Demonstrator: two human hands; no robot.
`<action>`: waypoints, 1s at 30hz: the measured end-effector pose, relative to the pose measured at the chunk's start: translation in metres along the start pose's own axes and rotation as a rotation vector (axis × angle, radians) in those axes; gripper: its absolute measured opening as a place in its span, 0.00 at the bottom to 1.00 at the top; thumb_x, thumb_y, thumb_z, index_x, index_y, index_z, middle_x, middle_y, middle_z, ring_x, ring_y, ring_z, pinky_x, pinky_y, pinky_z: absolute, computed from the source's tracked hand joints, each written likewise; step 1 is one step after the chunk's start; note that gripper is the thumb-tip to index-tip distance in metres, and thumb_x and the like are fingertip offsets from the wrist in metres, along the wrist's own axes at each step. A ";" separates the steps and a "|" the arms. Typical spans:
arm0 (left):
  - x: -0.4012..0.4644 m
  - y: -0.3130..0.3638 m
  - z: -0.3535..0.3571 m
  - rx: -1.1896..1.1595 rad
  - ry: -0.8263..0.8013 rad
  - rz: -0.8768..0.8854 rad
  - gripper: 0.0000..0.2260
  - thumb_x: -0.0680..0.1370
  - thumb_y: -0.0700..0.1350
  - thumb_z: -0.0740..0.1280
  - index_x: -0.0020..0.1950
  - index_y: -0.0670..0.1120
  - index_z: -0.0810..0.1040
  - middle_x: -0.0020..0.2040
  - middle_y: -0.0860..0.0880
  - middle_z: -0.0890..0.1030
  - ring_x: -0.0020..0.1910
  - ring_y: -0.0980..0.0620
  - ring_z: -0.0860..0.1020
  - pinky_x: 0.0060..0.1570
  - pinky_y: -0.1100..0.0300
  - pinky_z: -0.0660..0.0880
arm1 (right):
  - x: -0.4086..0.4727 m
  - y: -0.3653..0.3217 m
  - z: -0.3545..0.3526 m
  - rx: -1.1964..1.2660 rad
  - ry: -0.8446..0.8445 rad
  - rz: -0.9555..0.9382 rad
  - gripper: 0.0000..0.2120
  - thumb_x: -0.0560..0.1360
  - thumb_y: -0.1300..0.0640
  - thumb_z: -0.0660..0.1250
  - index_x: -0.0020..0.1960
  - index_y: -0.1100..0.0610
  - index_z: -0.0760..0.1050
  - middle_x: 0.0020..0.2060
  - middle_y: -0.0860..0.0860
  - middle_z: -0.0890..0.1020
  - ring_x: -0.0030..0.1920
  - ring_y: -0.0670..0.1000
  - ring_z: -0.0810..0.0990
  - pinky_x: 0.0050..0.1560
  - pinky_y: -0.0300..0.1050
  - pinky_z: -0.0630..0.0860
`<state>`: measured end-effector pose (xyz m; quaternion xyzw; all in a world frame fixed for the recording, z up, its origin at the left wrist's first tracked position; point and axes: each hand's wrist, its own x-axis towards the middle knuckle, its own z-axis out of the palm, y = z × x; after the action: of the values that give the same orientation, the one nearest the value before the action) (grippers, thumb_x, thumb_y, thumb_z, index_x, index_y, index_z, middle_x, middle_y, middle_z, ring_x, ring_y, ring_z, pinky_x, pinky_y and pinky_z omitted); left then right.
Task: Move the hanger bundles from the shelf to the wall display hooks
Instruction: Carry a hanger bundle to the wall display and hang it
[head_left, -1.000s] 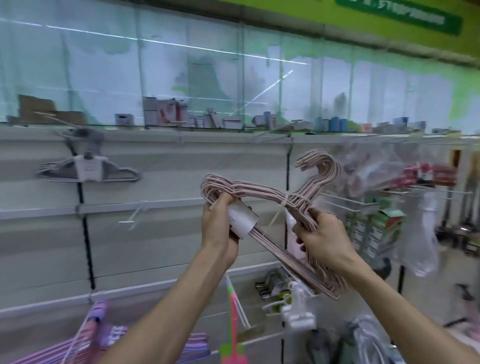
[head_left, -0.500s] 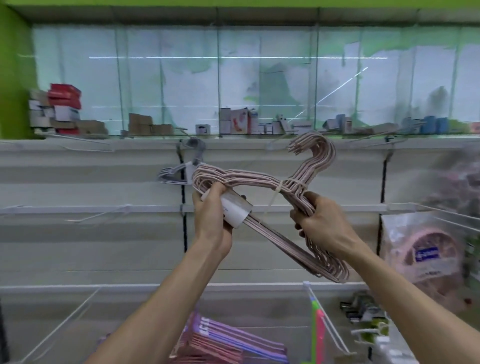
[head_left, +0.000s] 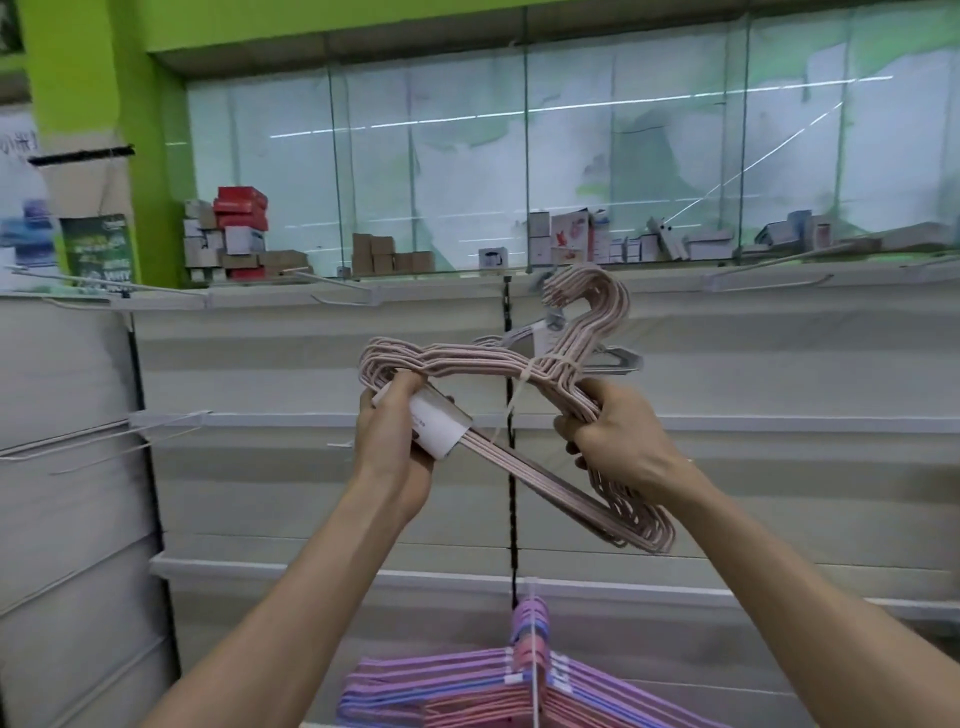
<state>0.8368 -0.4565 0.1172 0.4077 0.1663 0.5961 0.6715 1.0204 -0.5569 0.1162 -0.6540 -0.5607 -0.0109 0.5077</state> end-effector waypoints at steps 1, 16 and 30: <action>0.007 0.006 -0.008 -0.002 0.003 -0.018 0.10 0.77 0.41 0.66 0.58 0.44 0.74 0.41 0.42 0.78 0.41 0.44 0.80 0.35 0.54 0.80 | 0.007 -0.004 0.011 -0.003 -0.006 -0.006 0.07 0.76 0.64 0.67 0.50 0.54 0.77 0.39 0.58 0.83 0.37 0.59 0.84 0.38 0.61 0.82; 0.140 0.043 -0.085 0.073 0.161 0.016 0.03 0.76 0.39 0.68 0.44 0.45 0.76 0.37 0.46 0.76 0.39 0.48 0.76 0.63 0.39 0.72 | 0.137 -0.019 0.124 -0.023 -0.114 -0.111 0.10 0.73 0.62 0.67 0.53 0.56 0.79 0.42 0.57 0.83 0.42 0.59 0.83 0.42 0.60 0.82; 0.270 0.055 -0.126 0.191 0.185 0.130 0.23 0.75 0.34 0.68 0.70 0.41 0.70 0.50 0.39 0.79 0.45 0.40 0.79 0.48 0.30 0.77 | 0.270 -0.018 0.195 -0.117 -0.224 -0.200 0.09 0.73 0.64 0.65 0.52 0.59 0.79 0.42 0.61 0.83 0.43 0.61 0.84 0.42 0.59 0.83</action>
<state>0.7742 -0.1619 0.1516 0.4229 0.2568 0.6549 0.5713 0.9991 -0.2325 0.1913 -0.6205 -0.6745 -0.0208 0.3995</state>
